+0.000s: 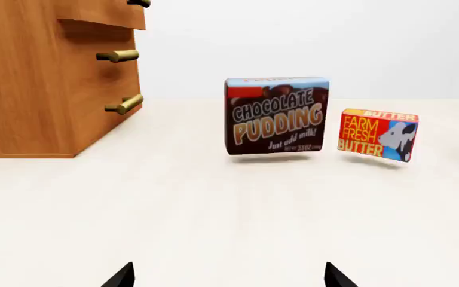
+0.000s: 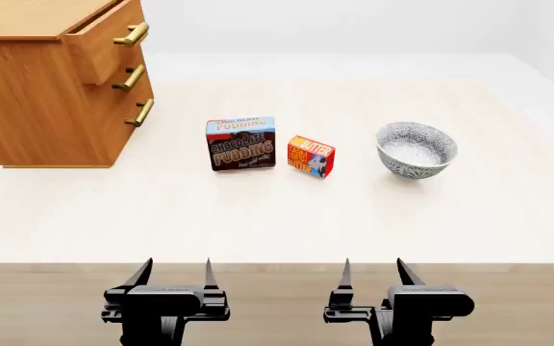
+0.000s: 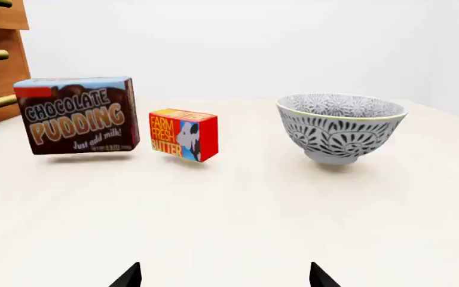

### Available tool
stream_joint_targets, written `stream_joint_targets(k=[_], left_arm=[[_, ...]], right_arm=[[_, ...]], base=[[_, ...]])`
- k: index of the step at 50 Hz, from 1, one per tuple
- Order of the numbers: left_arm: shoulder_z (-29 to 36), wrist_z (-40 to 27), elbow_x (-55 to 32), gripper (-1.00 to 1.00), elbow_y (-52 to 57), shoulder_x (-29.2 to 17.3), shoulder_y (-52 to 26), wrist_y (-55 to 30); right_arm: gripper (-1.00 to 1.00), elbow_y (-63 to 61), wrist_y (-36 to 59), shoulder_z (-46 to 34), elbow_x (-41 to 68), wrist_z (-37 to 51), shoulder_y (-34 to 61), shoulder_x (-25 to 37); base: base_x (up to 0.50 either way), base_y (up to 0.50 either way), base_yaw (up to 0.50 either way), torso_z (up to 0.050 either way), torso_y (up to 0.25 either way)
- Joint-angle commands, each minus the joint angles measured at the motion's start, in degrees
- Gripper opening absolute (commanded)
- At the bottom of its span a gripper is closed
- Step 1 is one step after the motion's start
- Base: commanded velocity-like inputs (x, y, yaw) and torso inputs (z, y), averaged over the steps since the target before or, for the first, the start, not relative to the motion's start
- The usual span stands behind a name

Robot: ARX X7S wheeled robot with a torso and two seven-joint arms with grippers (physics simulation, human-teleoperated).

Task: Put the butter at the back in the top drawer of the cabinet and close it.

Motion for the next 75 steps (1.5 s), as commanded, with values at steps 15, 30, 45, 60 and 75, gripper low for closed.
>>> stream_joint_targets(k=[15,30,45,60,75], left_arm=[[3.60,-3.44,-2.97,1.00,-0.10,-3.01,0.13,0.21],[5.01,-4.83,-4.40,1.00,-0.97,-4.08,-1.73,-0.66],[5.43,-5.70,-6.07,1.00,-0.85,-5.08,-1.55,-0.60],[5.68,-7.23,-7.15,1.00,-0.61,-6.24,-2.81,-1.37],[5.99,-8.74,-8.76,1.00,12.95,-8.60,2.94,-5.07]], right_arm=[[1.00,-0.05,-0.75,-3.73,3.45,2.99,-1.00,3.07],[1.00,0.33,-0.44,-5.36,4.11,4.69,0.09,4.26],[1.00,0.59,-0.76,-5.98,5.19,6.22,0.08,5.08],[1.00,-0.05,0.10,-6.18,8.40,6.55,1.26,6.01],[1.00,-3.54,-1.94,-9.64,5.25,8.26,-1.21,6.76]], base=[[0.00,0.00,0.00,0.000,0.000],[0.00,0.46,0.00,0.000,0.000],[0.00,0.24,0.00,0.001,0.000],[0.00,0.00,0.00,0.049,0.000],[0.00,0.00,0.00,0.050,0.000]])
